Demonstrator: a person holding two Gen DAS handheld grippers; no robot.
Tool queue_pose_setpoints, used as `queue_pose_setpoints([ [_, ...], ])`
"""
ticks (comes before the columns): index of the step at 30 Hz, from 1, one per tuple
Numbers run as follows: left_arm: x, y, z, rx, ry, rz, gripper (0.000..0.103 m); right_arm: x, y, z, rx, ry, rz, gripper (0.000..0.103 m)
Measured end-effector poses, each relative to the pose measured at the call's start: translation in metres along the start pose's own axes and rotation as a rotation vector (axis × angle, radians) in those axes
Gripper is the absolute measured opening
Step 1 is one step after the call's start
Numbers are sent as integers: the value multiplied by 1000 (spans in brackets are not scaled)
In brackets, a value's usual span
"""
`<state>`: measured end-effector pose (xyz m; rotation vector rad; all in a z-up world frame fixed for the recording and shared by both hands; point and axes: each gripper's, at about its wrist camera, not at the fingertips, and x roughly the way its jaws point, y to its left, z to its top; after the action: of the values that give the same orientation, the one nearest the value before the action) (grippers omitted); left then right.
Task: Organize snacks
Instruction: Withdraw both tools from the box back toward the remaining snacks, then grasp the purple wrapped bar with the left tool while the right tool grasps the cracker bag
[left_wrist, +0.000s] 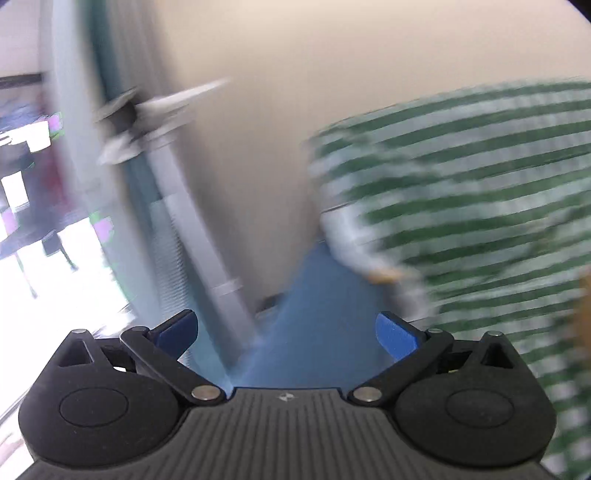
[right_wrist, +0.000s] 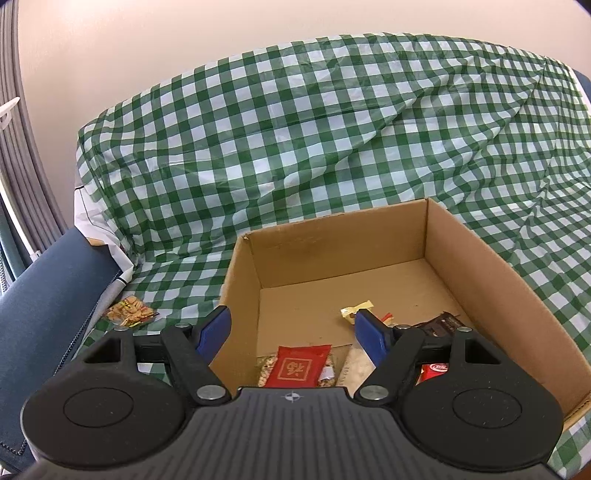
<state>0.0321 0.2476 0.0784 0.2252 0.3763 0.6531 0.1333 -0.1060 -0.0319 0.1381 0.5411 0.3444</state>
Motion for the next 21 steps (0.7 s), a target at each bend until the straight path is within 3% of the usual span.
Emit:
queue_pose_setpoints([
  [2, -2, -21, -3, -47, -15, -118, 103, 1, 3, -1, -13, 3, 5, 76],
  [4, 6, -39, -18, -155, -1, -226, 102, 2, 5, -2, -29, 6, 6, 76],
  [5, 15, -49, -28, -218, 34, -271, 94, 2, 6, -2, -37, 5, 3, 76],
  [6, 24, -56, -39, -281, 78, -317, 72, 2, 7, -3, -44, 3, 0, 76],
  [8, 54, -69, -68, -456, 227, -384, 45, 1, 7, -3, -51, 0, -4, 76],
  [9, 68, -75, -83, -535, 303, -382, 36, 1, 7, -3, -54, 0, -6, 76],
  [10, 84, -80, -98, -599, 364, -364, 35, 0, 6, -4, -57, 1, -6, 76],
  [13, 120, -93, -128, -746, 488, -320, 36, 0, 5, -5, -74, 2, -5, 76],
  [14, 132, -94, -134, -783, 512, -308, 41, -1, 5, -4, -82, -5, -1, 76],
  [17, 158, -95, -144, -884, 529, -253, 54, -3, 10, 3, -118, -25, 28, 76],
  [19, 171, -102, -144, -906, 498, -253, 54, -1, 18, 13, -144, -29, 60, 76],
  [20, 173, -105, -144, -900, 485, -257, 53, 3, 22, 19, -149, -21, 79, 76],
  [21, 175, -109, -143, -885, 481, -264, 36, 10, 29, 27, -149, -4, 110, 76],
])
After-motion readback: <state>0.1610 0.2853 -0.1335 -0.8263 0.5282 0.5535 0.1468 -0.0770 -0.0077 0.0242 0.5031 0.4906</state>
